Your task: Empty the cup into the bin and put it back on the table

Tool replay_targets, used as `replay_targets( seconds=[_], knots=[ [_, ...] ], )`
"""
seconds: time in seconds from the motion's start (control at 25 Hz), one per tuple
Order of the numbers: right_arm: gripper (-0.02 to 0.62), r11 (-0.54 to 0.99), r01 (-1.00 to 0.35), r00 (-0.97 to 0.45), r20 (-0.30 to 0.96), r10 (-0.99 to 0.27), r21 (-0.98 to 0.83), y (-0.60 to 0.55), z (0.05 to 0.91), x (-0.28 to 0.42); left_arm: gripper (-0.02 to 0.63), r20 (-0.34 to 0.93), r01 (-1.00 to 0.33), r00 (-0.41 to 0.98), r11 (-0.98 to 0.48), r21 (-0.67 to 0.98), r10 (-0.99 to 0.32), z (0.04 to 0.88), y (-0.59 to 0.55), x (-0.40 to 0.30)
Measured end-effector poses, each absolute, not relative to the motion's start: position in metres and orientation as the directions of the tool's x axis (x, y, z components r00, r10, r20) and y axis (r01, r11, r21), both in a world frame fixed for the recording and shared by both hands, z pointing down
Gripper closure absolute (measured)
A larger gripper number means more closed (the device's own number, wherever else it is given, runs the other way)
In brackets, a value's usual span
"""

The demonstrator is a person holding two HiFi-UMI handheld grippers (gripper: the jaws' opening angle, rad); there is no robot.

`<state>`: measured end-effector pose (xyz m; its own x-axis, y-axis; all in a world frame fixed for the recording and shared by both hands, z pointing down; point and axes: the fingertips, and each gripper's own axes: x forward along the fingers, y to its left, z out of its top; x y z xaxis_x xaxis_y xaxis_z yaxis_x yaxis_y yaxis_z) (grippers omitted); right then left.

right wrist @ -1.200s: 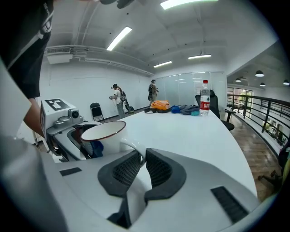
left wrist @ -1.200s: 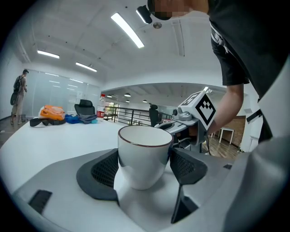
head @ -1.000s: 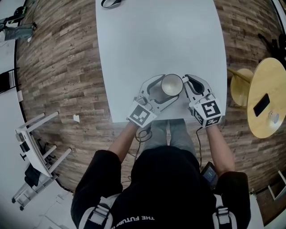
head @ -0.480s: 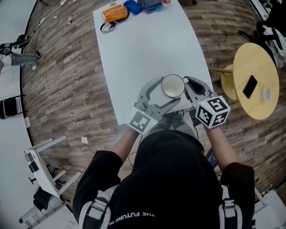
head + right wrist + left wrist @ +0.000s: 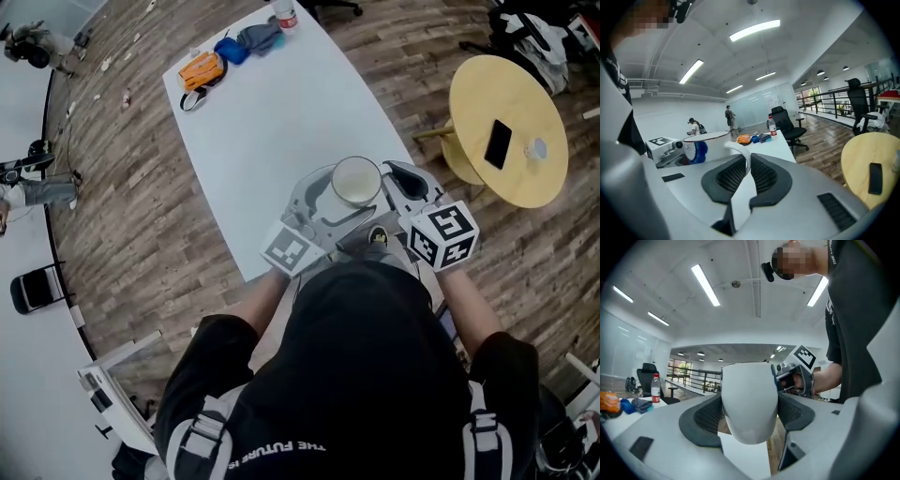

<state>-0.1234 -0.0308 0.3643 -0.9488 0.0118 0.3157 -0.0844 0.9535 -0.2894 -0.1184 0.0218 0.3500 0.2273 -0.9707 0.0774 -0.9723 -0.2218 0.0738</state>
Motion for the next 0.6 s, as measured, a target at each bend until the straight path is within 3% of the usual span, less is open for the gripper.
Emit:
replay_targets(
  seconds=[0.32, 0.6],
  knots=[
    [0.55, 0.884, -0.43, -0.879, 0.306, -0.365, -0.182, -0.116, 0.367, 0.031, 0.25, 0.08, -0.782, 0.62, -0.607, 0.141, -0.78, 0.363, -0.069, 0.011],
    [0.551, 0.723, -0.661, -0.734, 0.371, -0.568, -0.201, -0.151, 0.388, 0.158, 0.25, 0.102, -0.574, 0.817, -0.781, 0.248, -0.568, 0.387, -0.11, 0.126]
  ],
)
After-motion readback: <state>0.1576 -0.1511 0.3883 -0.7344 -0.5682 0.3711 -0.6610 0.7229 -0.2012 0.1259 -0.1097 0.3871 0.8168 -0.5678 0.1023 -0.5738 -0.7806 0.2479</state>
